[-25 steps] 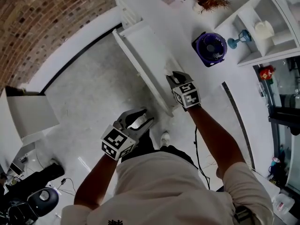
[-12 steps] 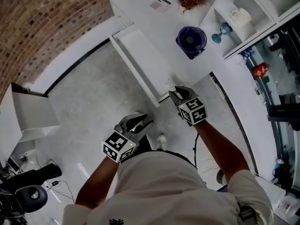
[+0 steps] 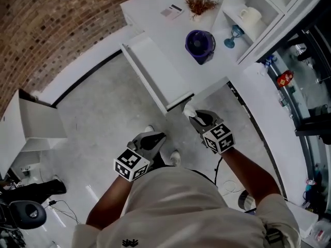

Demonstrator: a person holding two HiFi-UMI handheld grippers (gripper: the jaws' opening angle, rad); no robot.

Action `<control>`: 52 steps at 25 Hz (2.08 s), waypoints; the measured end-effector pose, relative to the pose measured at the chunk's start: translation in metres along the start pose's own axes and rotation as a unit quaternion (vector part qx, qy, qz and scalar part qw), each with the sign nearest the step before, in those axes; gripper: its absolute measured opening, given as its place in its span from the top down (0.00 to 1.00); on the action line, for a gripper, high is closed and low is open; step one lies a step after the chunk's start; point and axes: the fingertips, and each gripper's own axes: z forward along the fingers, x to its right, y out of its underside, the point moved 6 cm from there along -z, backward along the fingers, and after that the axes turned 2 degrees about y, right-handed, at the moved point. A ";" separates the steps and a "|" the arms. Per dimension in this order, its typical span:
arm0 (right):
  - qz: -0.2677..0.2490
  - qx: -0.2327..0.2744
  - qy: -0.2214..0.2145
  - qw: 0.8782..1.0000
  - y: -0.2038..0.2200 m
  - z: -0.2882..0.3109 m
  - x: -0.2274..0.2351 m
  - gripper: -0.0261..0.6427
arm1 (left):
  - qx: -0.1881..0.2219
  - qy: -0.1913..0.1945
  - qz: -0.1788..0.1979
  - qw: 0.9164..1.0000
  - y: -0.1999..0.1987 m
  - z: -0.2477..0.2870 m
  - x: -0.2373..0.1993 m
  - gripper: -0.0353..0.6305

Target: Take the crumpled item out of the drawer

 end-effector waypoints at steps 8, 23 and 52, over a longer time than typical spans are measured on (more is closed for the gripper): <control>-0.001 0.018 -0.016 1.000 0.015 -0.057 -0.024 0.80 | -0.003 -0.011 -0.001 1.000 0.007 0.008 0.036 0.94; 0.014 0.042 -0.016 0.999 0.034 -0.111 -0.040 0.80 | -0.019 -0.019 0.008 1.000 0.014 0.011 0.066 0.94; 0.007 0.068 -0.021 0.997 0.017 -0.123 -0.053 0.81 | -0.023 -0.010 0.010 1.000 0.016 0.000 0.067 0.94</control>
